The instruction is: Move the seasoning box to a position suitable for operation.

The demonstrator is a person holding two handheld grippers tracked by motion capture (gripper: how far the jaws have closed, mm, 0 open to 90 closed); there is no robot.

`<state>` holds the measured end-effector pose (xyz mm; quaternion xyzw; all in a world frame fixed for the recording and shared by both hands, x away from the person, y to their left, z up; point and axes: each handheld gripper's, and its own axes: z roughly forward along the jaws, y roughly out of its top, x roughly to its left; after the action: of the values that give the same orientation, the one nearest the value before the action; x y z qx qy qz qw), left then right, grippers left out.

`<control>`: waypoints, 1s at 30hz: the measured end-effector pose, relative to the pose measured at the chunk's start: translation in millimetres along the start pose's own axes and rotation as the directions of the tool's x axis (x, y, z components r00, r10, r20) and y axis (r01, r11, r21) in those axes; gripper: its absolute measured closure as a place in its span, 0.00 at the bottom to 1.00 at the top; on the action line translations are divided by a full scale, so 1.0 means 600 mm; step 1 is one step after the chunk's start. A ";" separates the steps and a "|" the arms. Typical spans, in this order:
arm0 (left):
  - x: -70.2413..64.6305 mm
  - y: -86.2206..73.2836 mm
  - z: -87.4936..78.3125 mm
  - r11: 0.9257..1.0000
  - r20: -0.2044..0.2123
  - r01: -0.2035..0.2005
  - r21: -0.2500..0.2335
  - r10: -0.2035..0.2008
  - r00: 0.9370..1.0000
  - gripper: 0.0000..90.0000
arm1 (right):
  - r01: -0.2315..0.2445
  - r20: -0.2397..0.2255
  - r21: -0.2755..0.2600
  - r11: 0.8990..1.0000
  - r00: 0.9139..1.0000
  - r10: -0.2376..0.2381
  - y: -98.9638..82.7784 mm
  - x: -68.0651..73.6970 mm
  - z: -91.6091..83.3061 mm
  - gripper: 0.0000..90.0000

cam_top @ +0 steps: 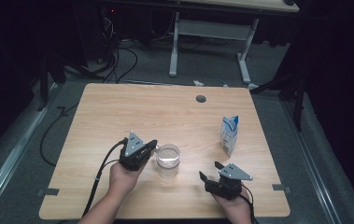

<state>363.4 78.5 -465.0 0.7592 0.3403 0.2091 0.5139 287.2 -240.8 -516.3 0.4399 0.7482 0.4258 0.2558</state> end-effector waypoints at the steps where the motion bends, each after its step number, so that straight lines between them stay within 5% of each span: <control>1: 0.000 -0.001 0.000 1.000 0.000 -0.001 0.000 0.001 1.000 1.00 | 0.006 -0.002 -0.001 1.000 1.000 -0.006 0.000 0.000 0.001 0.32; 17: 0.000 -0.003 0.000 1.000 0.000 0.003 -0.009 -0.003 1.000 1.00 | 0.017 -0.032 -0.020 1.000 0.999 -0.018 0.002 0.008 -0.004 0.53; 26: 0.001 -0.004 0.000 1.000 0.000 0.007 -0.014 -0.007 1.000 1.00 | 0.027 -0.055 -0.042 0.999 0.998 -0.029 0.012 0.029 -0.005 0.66; 30: 0.001 -0.004 0.000 1.000 0.001 0.006 -0.015 -0.005 1.000 1.00 | 0.067 -0.061 -0.072 0.995 0.996 -0.071 0.028 0.050 -0.004 0.80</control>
<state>363.2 79.4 -467.5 0.7545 0.3404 0.2097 0.5204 278.3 -211.0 -500.7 0.3908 0.7555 0.4563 0.2614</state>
